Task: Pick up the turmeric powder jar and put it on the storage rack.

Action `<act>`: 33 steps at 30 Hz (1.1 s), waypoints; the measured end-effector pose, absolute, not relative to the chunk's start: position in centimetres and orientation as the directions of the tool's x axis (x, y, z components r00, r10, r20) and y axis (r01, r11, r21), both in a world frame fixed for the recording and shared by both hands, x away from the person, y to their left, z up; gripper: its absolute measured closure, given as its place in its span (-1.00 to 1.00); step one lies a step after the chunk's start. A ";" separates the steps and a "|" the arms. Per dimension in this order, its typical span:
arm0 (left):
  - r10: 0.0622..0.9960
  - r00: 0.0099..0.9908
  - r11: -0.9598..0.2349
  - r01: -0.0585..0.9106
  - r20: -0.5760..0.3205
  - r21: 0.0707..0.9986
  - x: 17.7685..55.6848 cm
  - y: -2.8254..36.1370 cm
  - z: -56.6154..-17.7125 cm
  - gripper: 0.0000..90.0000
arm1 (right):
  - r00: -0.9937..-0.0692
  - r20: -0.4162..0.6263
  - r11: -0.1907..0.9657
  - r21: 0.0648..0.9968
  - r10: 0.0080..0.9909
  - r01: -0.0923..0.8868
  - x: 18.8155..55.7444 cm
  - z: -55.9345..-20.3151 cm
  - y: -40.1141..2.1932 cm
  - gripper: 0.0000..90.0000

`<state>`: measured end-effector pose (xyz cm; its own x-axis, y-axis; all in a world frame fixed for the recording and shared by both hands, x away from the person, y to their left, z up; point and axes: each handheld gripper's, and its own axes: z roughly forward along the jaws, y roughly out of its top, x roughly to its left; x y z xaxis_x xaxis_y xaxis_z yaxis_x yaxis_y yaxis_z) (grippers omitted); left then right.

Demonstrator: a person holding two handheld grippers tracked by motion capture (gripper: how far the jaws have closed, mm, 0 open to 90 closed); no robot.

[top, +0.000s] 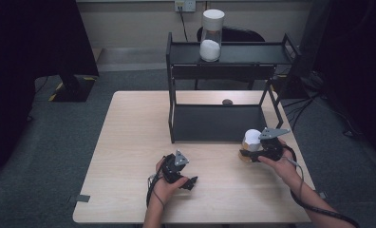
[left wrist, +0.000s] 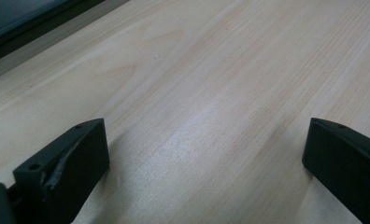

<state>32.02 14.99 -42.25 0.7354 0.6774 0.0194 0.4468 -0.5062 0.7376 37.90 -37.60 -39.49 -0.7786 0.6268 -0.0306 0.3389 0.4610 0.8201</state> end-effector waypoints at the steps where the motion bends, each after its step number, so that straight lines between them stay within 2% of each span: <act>1: 0.677 0.735 -0.506 0.447 0.019 0.738 32.0 15.0 -42.3 -1.00 | -0.780 -0.029 0.462 0.819 0.624 0.339 38.0 -39.4 -37.6 -0.31; 9: 0.677 0.735 -0.506 0.447 0.020 0.738 32.0 15.0 -42.2 -1.00 | -0.796 -0.019 0.459 0.825 0.605 0.329 39.0 -38.4 -37.8 -0.31; 33: 0.677 0.736 -0.507 0.447 0.020 0.738 32.0 15.0 -42.2 -1.00 | -0.826 -0.023 0.487 0.817 0.564 0.310 42.2 -31.7 -36.8 -0.31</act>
<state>32.02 14.99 -42.25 0.7356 0.6771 0.0197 0.4466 -0.5066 0.7375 42.21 -36.84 -31.69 -0.8257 0.5637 -0.0234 0.3096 0.4873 0.8165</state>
